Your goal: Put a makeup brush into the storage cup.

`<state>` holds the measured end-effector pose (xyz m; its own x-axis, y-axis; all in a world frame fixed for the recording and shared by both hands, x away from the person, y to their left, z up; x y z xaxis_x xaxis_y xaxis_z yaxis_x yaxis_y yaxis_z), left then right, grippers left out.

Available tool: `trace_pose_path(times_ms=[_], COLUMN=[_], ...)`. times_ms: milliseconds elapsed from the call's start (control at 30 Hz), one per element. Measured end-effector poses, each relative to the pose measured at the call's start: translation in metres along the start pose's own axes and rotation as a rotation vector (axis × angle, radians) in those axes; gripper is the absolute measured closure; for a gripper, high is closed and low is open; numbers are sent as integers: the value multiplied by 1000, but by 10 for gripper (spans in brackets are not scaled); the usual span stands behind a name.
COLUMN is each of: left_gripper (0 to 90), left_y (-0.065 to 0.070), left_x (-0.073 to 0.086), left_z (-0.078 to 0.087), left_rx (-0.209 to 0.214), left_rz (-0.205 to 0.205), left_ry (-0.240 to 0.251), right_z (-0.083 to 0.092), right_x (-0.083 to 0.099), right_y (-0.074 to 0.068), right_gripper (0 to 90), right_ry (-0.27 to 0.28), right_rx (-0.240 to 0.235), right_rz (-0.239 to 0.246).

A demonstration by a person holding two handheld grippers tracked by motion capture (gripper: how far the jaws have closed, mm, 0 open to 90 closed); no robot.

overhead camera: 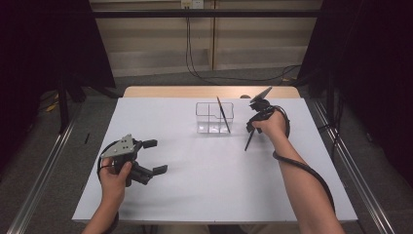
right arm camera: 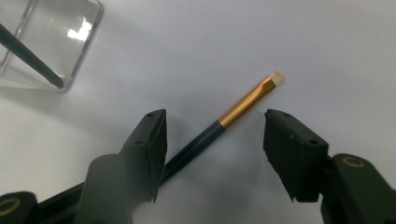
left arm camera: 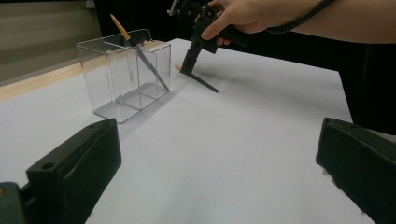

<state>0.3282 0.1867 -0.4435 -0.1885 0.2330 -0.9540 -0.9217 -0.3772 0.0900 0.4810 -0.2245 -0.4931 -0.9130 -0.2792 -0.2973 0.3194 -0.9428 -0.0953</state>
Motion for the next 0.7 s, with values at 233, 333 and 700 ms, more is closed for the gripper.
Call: trace_pose_path(times_ms=[233,333,700], left_gripper=[1,0,0], left_y=[0,1,1], left_x=[0,0,-1], left_z=[-2,-2,0], left_rx=[4,5,3], left_rz=[-1,-3,-4], left_ry=[-6,-5,-4], right_z=[-3,-2,2], right_x=[2,2,6], right_y=[0,-1,5], right_gripper=[470,514,763], right_ry=[-15,-19,-46], right_rx=[32,38,23], right_rz=[25,30,23])
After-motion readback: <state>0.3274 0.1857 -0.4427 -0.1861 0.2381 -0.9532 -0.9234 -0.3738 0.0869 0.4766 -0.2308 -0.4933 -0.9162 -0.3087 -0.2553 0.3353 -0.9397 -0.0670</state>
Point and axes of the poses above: each handheld gripper's, and its own axes: z roughly backward along the jaws, x roughly out of its underside, y roughly to its right, the point moved 4 cm from there along -z, roughly forward along the jaws, and after that the axes turned 2 degrees about -x, right-handed, at the moved point
